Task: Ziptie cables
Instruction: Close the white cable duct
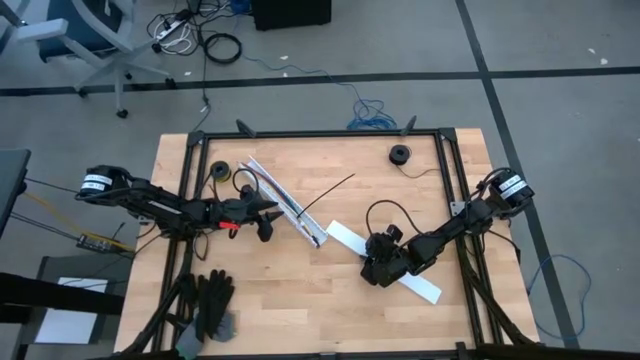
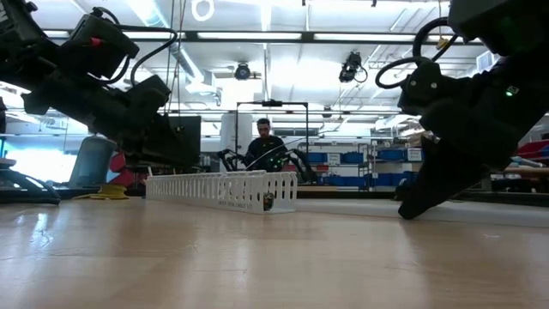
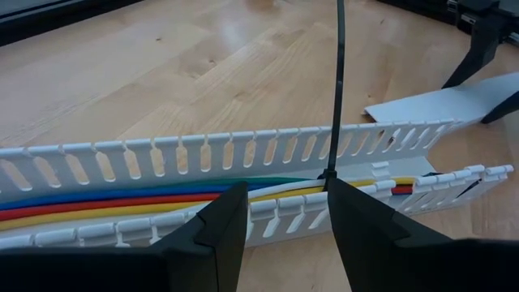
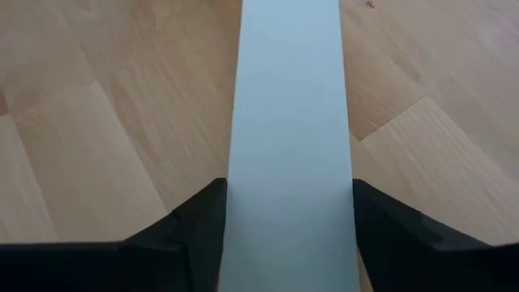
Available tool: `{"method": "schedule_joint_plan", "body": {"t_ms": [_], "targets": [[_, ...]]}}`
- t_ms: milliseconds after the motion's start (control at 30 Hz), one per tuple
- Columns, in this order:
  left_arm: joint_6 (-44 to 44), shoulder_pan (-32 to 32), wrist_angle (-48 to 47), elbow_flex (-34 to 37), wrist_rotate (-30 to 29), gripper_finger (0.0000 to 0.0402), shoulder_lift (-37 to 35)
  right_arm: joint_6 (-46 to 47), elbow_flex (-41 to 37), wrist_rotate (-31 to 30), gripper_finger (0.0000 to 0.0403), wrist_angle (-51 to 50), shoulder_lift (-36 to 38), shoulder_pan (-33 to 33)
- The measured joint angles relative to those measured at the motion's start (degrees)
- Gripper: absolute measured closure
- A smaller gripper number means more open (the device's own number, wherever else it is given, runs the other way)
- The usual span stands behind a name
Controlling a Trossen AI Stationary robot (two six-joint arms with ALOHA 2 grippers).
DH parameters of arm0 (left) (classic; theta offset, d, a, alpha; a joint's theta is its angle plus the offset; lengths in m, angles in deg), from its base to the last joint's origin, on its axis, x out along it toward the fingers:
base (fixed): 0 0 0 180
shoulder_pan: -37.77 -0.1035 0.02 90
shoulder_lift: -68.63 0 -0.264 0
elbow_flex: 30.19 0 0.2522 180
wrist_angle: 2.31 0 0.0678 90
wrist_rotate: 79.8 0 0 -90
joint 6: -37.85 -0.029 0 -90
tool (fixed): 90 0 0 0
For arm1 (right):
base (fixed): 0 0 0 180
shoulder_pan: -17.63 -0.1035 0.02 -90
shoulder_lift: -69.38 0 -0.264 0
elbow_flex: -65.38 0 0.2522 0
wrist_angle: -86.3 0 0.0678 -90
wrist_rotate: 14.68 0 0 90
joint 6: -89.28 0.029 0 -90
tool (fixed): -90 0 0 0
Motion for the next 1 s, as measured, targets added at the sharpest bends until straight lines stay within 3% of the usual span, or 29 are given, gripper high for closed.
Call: {"method": "schedule_joint_plan", "body": {"t_ms": [167,333,533,1000], "targets": [[0.0,0.0,0.0,0.0,0.0,0.0255,0.0,0.0,0.0,0.0,0.0198,0.3,0.0,0.0],[0.0,0.0,0.0,0.0,0.0,0.0255,0.0,0.3,0.0,0.0,0.0176,0.3,0.0,0.0],[0.0,0.0,0.0,0.0,0.0,0.0255,0.0,0.8,0.0,0.0,0.0199,0.3,0.0,0.0],[0.0,0.0,0.0,0.0,0.0,0.0255,0.0,1.0,0.0,0.0,0.0197,0.3,0.0,0.0]]}}
